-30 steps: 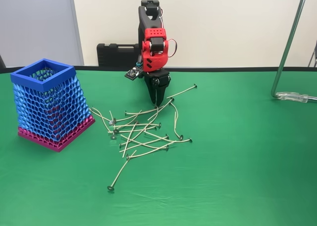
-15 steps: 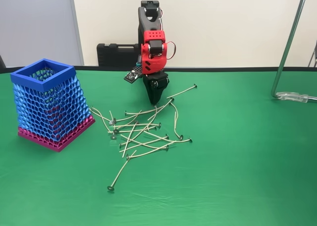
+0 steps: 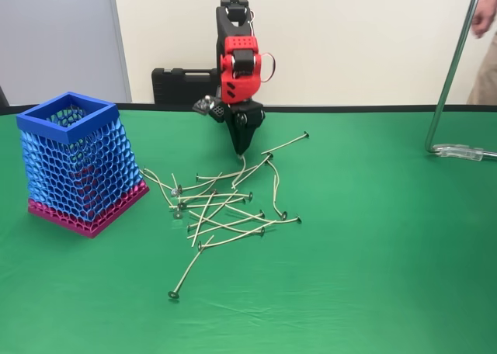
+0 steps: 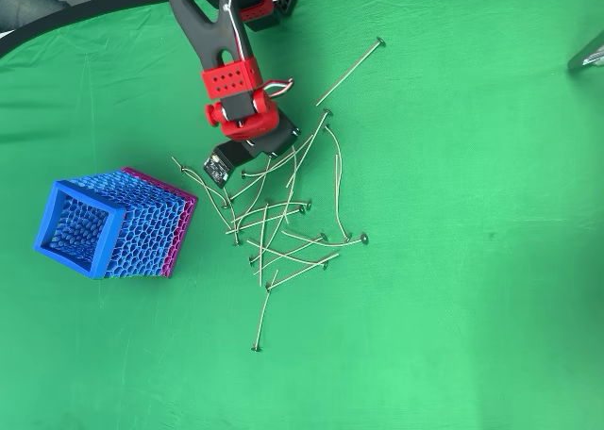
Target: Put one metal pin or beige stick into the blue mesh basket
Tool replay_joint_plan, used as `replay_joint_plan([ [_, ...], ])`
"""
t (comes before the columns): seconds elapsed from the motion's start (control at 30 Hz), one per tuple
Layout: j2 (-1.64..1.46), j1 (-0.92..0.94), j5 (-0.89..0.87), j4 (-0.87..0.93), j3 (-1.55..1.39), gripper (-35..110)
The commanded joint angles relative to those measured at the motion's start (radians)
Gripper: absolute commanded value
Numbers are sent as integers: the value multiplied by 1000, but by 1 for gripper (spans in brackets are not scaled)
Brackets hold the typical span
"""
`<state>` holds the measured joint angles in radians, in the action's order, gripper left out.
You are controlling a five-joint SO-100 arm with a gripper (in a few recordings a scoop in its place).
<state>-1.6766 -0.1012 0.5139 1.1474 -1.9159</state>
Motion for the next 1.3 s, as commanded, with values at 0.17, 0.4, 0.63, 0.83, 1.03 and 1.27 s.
replay_joint_plan([
  [0.17,-261,26,-44,60,31,1],
  [0.4,-410,118,-80,60,121,1],
  [0.63,-407,272,-86,60,342,1],
  [0.83,-324,336,-64,43,543,1],
  [1.03,-225,422,-81,-69,739,1],
  [1.27,-117,537,-91,-224,861,1],
])
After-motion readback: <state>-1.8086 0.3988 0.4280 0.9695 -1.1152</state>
